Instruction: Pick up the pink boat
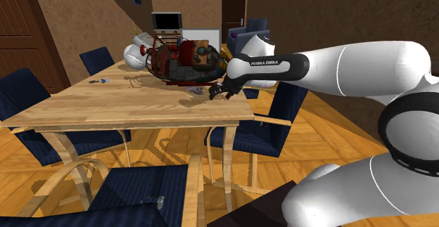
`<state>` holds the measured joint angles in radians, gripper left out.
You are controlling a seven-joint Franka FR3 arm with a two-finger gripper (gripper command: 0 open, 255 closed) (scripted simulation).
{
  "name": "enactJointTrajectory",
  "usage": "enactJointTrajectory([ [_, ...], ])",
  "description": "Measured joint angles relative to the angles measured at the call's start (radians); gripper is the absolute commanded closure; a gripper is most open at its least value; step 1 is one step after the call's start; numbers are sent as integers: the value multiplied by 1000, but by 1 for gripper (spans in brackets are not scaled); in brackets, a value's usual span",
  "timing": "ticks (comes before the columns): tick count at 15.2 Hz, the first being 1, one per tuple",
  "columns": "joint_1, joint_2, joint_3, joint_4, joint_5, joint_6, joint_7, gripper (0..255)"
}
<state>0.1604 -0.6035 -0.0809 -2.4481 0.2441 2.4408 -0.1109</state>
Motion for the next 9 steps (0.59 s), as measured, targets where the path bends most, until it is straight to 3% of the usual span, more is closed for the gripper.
enactJointTrajectory([
  [5, 147, 127, -83, 21, 142, 288, -179, 0],
  [7, 241, 175, -144, 48, 226, 390, -280, 0],
  [9, 374, 220, -242, 85, 342, 486, -420, 0],
])
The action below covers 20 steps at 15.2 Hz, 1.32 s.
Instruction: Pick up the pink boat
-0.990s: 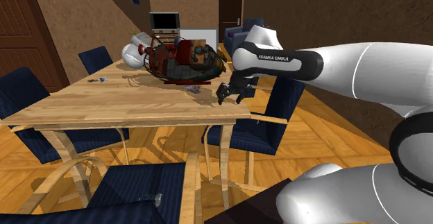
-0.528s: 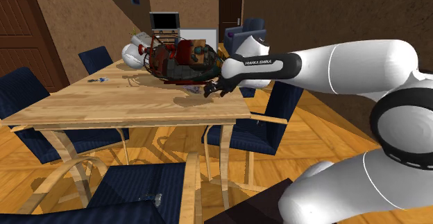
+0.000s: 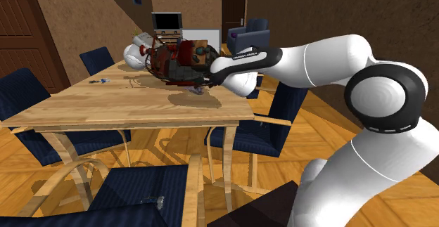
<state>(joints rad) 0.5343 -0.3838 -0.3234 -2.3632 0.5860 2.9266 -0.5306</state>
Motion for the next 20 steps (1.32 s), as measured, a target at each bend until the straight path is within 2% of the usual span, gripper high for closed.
enactJointTrajectory([
  [2, 112, 30, -80, 33, 95, 62, -111, 0],
  [9, 316, 44, -242, 19, 262, 184, -304, 0],
  [10, 325, 43, -250, 19, 266, 189, -311, 255],
  [12, 338, 48, -260, 23, 274, 213, -317, 255],
  [17, 381, 56, -303, 42, 300, 176, -350, 255],
  [19, 376, 58, -299, 43, 296, 173, -345, 255],
  [20, 356, 53, -278, 34, 281, 171, -329, 255],
])
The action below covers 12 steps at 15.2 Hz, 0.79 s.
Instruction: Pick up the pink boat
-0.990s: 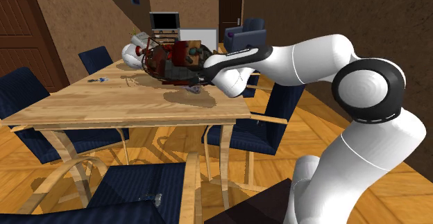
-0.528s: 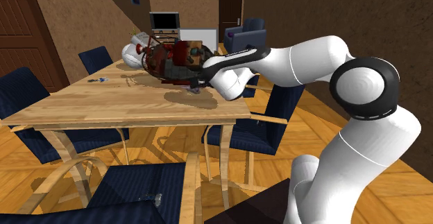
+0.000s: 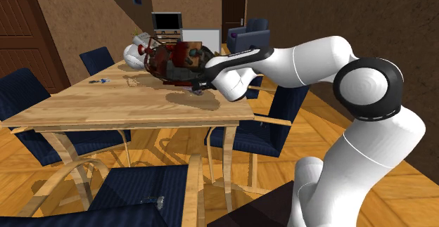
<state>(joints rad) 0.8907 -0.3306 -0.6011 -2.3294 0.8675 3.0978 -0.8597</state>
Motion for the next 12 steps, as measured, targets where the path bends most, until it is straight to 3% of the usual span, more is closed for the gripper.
enactJointTrajectory([
  [7, -178, -3, 149, 6, -141, -79, 164, 255],
  [12, -269, -15, 221, 37, -229, -137, 261, 255],
])
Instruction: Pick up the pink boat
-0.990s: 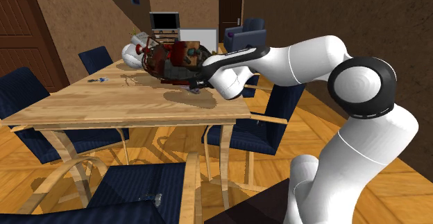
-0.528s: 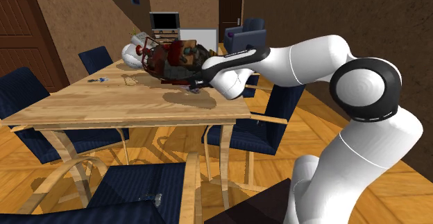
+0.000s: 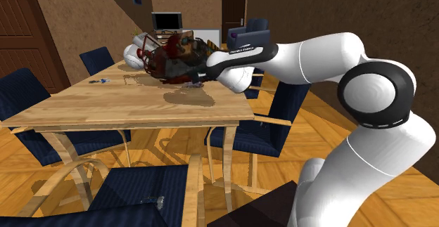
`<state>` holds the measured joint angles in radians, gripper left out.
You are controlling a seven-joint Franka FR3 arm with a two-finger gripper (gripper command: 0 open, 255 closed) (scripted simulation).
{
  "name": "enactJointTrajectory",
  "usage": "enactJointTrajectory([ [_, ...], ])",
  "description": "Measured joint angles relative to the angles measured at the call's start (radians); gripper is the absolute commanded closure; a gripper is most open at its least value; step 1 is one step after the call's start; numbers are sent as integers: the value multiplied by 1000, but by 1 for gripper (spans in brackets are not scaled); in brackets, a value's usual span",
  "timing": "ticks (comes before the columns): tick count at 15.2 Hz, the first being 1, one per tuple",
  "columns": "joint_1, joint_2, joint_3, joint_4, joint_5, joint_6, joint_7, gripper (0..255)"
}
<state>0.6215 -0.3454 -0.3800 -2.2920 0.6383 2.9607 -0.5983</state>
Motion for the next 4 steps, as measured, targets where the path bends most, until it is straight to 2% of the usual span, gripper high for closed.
enactJointTrajectory([
  [4, -51, -5, 40, 35, -55, -45, 62, 255],
])
